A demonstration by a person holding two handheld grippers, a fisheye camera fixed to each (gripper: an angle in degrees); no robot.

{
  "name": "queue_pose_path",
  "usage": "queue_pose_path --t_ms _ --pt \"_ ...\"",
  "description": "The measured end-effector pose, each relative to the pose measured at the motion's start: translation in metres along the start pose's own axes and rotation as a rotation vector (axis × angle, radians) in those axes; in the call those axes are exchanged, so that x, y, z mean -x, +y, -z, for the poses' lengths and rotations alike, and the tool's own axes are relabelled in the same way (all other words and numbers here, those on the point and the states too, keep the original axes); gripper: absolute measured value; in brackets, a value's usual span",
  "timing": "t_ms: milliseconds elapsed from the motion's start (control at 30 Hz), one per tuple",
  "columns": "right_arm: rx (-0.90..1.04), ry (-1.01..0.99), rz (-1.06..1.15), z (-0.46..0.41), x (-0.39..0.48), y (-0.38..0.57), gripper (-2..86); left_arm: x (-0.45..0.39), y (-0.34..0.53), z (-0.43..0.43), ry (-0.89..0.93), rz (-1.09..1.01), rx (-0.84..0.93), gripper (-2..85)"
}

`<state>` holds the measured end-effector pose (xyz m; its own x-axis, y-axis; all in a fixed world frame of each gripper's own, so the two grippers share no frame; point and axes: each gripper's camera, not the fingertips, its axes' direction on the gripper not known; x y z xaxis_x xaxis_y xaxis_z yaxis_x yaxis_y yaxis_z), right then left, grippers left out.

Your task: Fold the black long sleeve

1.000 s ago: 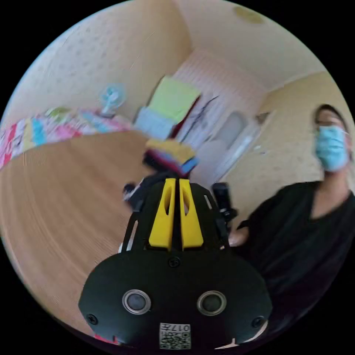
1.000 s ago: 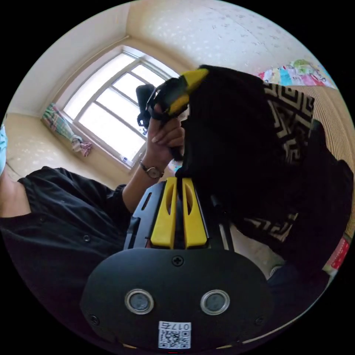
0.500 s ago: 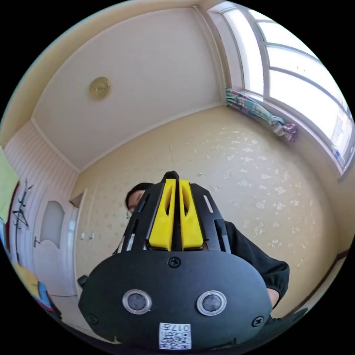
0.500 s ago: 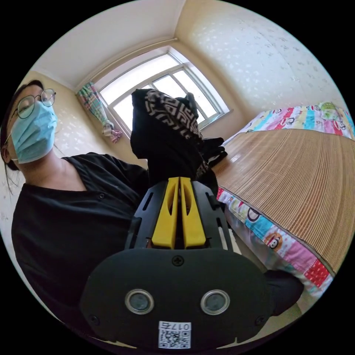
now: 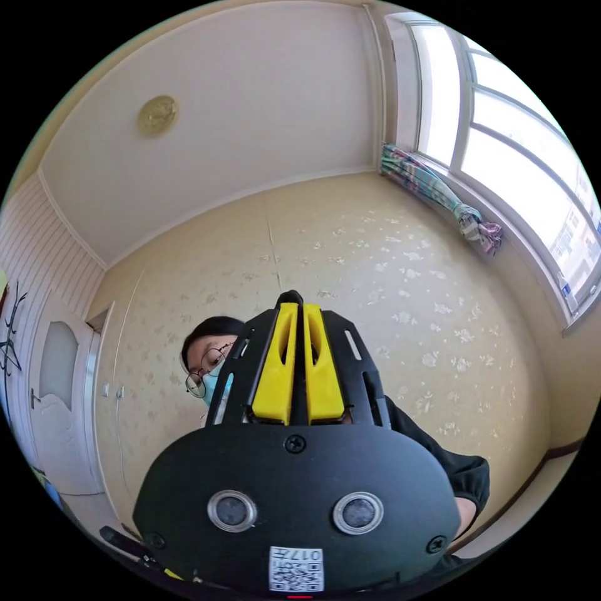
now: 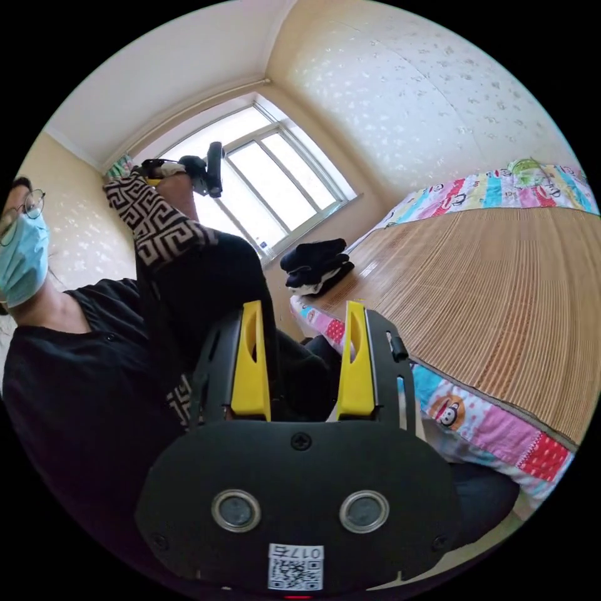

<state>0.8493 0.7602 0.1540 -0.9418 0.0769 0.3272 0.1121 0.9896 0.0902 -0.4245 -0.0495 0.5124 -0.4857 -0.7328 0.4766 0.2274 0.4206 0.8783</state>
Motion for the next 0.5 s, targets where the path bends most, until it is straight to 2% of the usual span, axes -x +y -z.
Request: queue_pose_path --t_ms 33,100,133,200,267,367,433,500 --pt "0.024 -0.059 0.012 -0.004 0.000 -0.002 16.3 -0.001 0.000 -0.003 -0.004 0.002 0.006 -0.8" --pt "0.092 -0.410 0.062 -0.021 -0.005 -0.007 13.3 -0.002 0.001 -0.005 -0.017 0.005 0.009 -0.8" --pt "0.107 -0.504 0.064 -0.027 -0.009 -0.007 12.2 -0.001 0.002 -0.005 -0.026 0.006 0.004 -0.8" --pt "0.208 -0.761 0.012 -0.060 -0.025 -0.008 4.4 0.002 0.004 -0.003 -0.023 0.012 -0.016 -0.8" --pt "0.207 -0.769 0.004 -0.072 -0.029 -0.009 2.7 0.010 0.007 -0.001 -0.026 0.033 -0.041 -0.8" --pt "0.084 -0.740 -0.035 -0.057 -0.035 -0.019 1.4 0.007 0.003 -0.002 -0.073 0.049 -0.026 -0.8" --pt "-0.024 -0.657 -0.041 -0.026 -0.034 -0.032 1.1 -0.007 -0.007 -0.006 -0.122 0.040 0.010 -0.8" --pt "-0.134 -0.466 0.007 0.025 -0.010 -0.057 0.8 -0.029 -0.021 -0.011 -0.216 0.022 0.069 -0.8"
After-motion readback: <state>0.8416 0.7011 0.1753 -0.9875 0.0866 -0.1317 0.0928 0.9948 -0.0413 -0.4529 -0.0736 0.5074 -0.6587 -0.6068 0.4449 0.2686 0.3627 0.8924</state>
